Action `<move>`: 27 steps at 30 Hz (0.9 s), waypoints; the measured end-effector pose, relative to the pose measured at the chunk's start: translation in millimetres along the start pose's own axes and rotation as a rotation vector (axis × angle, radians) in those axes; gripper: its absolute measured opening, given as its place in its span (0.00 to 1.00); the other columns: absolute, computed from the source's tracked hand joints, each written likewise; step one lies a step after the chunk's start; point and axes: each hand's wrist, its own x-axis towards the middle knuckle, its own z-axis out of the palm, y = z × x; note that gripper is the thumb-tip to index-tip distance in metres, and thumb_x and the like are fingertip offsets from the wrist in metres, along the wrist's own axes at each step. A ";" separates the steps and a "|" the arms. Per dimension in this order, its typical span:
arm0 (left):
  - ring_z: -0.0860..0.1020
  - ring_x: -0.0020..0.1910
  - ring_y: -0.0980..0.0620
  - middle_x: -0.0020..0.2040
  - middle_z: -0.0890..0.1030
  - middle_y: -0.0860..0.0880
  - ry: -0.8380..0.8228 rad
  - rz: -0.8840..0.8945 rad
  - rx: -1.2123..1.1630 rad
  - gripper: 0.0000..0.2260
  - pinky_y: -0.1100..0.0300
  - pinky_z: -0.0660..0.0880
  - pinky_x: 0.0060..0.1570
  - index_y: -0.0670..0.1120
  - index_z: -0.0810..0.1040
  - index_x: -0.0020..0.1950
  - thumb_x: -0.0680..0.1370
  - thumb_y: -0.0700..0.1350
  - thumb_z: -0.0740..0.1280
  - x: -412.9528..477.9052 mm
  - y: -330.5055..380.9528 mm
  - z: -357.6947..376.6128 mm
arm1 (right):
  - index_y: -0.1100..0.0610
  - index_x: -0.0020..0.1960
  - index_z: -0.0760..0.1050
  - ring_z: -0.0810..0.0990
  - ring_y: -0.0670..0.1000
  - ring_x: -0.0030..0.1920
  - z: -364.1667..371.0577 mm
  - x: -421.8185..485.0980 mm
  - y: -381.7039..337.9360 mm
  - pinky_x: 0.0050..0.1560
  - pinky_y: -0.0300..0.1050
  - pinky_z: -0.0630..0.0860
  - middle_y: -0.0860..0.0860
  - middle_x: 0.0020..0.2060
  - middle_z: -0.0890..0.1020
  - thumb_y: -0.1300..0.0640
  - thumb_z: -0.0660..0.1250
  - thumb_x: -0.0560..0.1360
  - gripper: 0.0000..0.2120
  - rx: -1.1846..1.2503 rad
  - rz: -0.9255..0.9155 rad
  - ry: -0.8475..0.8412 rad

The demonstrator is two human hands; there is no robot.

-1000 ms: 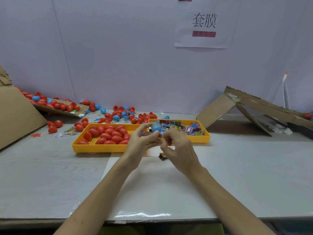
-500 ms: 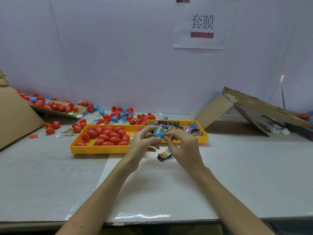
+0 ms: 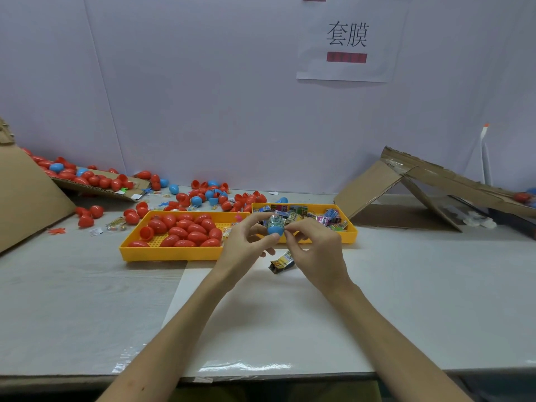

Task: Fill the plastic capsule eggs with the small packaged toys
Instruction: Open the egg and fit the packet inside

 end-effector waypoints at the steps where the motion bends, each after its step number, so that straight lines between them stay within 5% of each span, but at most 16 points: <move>1: 0.84 0.38 0.51 0.41 0.85 0.54 -0.006 0.009 0.003 0.15 0.61 0.80 0.40 0.60 0.76 0.58 0.78 0.41 0.72 -0.4 0.4 0.3 | 0.62 0.46 0.82 0.80 0.49 0.38 -0.6 0.1 -0.4 0.40 0.42 0.78 0.53 0.40 0.83 0.67 0.74 0.73 0.04 -0.006 0.002 0.001; 9: 0.85 0.40 0.48 0.44 0.86 0.51 -0.050 0.021 0.031 0.16 0.61 0.81 0.41 0.55 0.77 0.63 0.78 0.40 0.72 -1.1 0.9 0.2 | 0.62 0.42 0.76 0.75 0.53 0.35 -2.7 -0.2 -0.6 0.35 0.51 0.76 0.54 0.36 0.77 0.67 0.70 0.74 0.04 -0.044 0.004 -0.044; 18: 0.84 0.40 0.51 0.45 0.86 0.52 -0.059 0.024 -0.002 0.17 0.61 0.81 0.41 0.56 0.76 0.63 0.78 0.41 0.73 -2.3 1.4 0.8 | 0.61 0.41 0.73 0.70 0.50 0.34 0.9 -1.2 0.1 0.33 0.44 0.71 0.52 0.35 0.74 0.67 0.69 0.72 0.05 -0.002 -0.021 -0.055; 21: 0.84 0.41 0.52 0.48 0.85 0.50 0.028 0.039 -0.006 0.20 0.62 0.80 0.40 0.55 0.76 0.66 0.77 0.40 0.73 -1.7 1.4 -1.3 | 0.57 0.39 0.72 0.71 0.47 0.32 7.9 -0.1 -4.3 0.32 0.41 0.70 0.48 0.32 0.74 0.58 0.65 0.73 0.05 0.216 0.201 -0.032; 24: 0.84 0.43 0.53 0.52 0.83 0.49 0.107 0.079 0.036 0.21 0.63 0.80 0.40 0.52 0.75 0.66 0.75 0.40 0.76 -0.9 0.3 -2.6 | 0.57 0.44 0.75 0.77 0.51 0.29 6.8 4.4 -0.5 0.35 0.47 0.76 0.49 0.33 0.79 0.51 0.67 0.77 0.10 0.666 0.583 -0.184; 27: 0.83 0.42 0.54 0.50 0.83 0.51 0.118 0.107 0.140 0.19 0.62 0.81 0.41 0.50 0.77 0.61 0.73 0.41 0.78 -0.9 -1.2 -1.4 | 0.57 0.49 0.79 0.81 0.54 0.31 3.0 3.1 6.4 0.40 0.54 0.79 0.50 0.38 0.84 0.44 0.70 0.75 0.15 0.782 0.663 -0.291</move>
